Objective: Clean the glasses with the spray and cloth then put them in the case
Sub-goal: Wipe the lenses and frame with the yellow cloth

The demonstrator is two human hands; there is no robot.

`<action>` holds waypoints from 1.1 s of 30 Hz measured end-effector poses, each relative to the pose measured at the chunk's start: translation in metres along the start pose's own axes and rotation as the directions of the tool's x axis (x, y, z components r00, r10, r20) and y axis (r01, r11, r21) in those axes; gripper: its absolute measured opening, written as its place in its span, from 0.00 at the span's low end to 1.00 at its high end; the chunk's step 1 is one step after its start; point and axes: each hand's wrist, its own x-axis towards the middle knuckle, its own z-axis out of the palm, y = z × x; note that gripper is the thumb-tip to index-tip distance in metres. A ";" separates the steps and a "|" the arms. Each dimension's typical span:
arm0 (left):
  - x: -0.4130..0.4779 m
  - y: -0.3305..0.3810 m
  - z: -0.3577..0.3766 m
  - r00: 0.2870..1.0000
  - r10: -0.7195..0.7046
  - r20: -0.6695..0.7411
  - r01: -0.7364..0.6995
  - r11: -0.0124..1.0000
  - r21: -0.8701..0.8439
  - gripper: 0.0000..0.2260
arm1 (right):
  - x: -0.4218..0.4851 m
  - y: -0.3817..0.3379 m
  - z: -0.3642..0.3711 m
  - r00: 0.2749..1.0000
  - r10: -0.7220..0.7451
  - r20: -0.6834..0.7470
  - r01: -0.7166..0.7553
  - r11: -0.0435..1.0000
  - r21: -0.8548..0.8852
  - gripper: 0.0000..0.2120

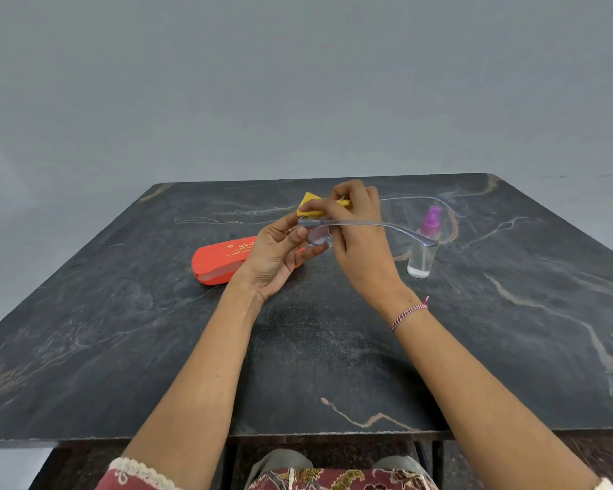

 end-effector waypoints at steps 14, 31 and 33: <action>0.002 0.008 -0.002 0.990 0.111 -0.083 -0.116 0.991 -0.064 0.26 | -0.006 -0.005 0.009 0.997 0.042 0.060 -0.044 0.998 0.040 0.14; -0.003 0.011 0.004 0.990 0.106 -0.094 -0.114 0.990 -0.085 0.30 | -0.007 -0.012 0.008 0.988 -0.132 0.079 0.127 0.990 0.062 0.19; -0.003 0.011 0.003 0.988 0.130 -0.078 -0.137 0.985 -0.102 0.23 | -0.005 -0.010 0.005 0.986 -0.154 0.058 0.149 0.985 0.085 0.17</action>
